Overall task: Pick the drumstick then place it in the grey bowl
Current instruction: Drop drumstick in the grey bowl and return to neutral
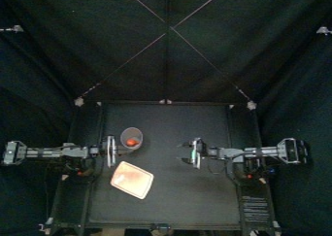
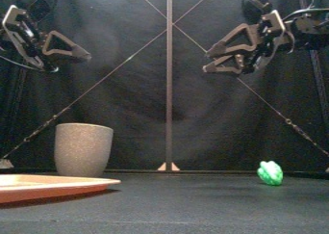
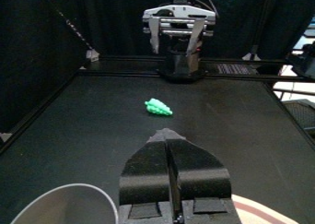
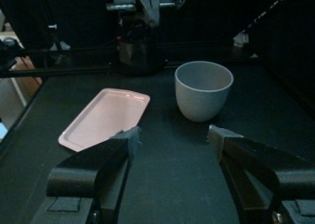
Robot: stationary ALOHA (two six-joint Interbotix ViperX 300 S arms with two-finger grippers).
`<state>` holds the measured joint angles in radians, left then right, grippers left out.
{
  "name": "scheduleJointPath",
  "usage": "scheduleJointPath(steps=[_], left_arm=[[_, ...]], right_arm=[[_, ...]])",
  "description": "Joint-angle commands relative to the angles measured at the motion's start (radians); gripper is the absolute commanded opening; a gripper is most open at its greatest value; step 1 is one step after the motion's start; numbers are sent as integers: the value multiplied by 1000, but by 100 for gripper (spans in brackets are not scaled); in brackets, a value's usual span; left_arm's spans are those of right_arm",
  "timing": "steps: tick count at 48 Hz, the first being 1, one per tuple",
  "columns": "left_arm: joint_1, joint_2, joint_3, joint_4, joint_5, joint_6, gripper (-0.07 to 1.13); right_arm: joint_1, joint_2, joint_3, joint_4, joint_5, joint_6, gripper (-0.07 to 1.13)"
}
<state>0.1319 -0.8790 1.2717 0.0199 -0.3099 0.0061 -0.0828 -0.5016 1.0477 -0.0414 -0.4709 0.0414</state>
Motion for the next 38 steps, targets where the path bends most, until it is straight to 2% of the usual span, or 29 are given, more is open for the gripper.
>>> scheduleJointPath(steps=[1, 38], left_arm=[[3, 2, -12, 3, -9, 0, 0], [5, 3, -6, 2, -9, 0, 0]], right_arm=[[2, -51, 12, 11, -11, 0, 95], [-6, -67, 40, 23, -11, 0, 95]])
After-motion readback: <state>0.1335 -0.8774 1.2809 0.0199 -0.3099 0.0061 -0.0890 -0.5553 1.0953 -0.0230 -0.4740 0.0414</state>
